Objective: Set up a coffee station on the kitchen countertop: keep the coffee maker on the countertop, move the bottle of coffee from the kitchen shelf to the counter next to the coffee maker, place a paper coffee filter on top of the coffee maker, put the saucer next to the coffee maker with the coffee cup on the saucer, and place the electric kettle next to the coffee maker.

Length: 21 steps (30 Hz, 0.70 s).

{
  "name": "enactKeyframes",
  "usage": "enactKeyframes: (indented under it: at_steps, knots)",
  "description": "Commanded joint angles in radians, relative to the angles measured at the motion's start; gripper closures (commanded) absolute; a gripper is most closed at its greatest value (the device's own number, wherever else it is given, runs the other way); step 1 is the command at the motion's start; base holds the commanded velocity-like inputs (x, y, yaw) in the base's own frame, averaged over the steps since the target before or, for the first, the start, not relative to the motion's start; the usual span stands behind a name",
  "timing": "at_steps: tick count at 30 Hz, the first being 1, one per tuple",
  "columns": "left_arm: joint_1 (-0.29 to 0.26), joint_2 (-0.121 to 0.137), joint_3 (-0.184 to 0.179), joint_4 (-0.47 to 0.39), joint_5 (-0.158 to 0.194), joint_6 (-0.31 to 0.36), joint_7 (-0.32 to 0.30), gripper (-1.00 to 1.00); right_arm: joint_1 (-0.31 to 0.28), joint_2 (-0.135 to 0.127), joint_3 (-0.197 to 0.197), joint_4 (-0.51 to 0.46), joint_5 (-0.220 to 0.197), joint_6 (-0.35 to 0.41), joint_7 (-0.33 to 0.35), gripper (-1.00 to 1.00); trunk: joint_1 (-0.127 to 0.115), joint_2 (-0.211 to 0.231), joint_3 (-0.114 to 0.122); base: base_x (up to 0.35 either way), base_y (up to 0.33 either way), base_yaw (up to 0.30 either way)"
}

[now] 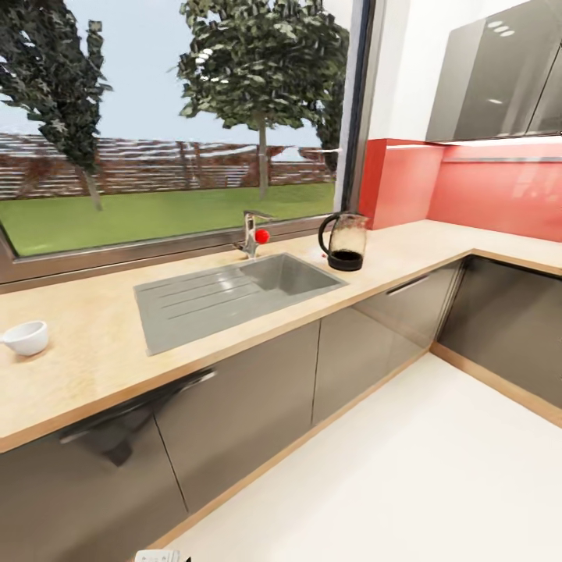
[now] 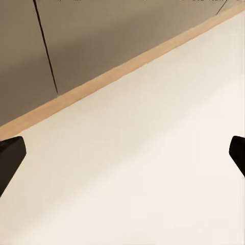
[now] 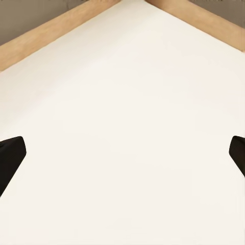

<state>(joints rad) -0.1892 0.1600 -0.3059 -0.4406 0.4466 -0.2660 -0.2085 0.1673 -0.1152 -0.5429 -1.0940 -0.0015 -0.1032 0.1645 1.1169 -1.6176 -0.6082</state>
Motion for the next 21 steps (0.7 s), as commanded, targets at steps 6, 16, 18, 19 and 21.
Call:
enactKeyframes:
  at_steps: [6,16,18,19,21]
  knots:
    - [-0.001,0.001,-0.007,0.002,0.011,-0.004,-0.002,-1.0,0.0,0.001,-0.002,0.0,0.0,-0.004,0.005,-1.0,0.0,0.0,-0.001,0.061,-0.211,0.055]
    - [-0.001,0.001,-0.007,0.002,0.011,-0.004,-0.002,-1.0,0.0,0.002,-0.002,0.0,0.0,-0.004,0.006,-1.0,0.0,0.0,-0.001,0.006,-0.024,0.241]
    - [-0.001,0.001,-0.007,0.002,0.011,-0.004,-0.002,-1.0,0.0,0.002,-0.002,0.0,0.0,-0.004,0.006,-1.0,0.0,0.0,-0.001,0.0,-0.006,0.242]
    - [-0.001,0.001,-0.007,0.002,0.011,-0.004,-0.002,-1.0,0.0,0.002,-0.002,0.0,0.0,-0.004,0.006,-1.0,0.0,0.0,-0.001,0.01,-0.034,0.173]
    - [-0.001,0.001,-0.007,0.001,0.011,-0.004,-0.002,-1.0,0.0,0.002,-0.002,0.0,0.0,-0.004,0.006,-1.0,0.0,0.0,-0.001,0.077,-0.13,0.091]
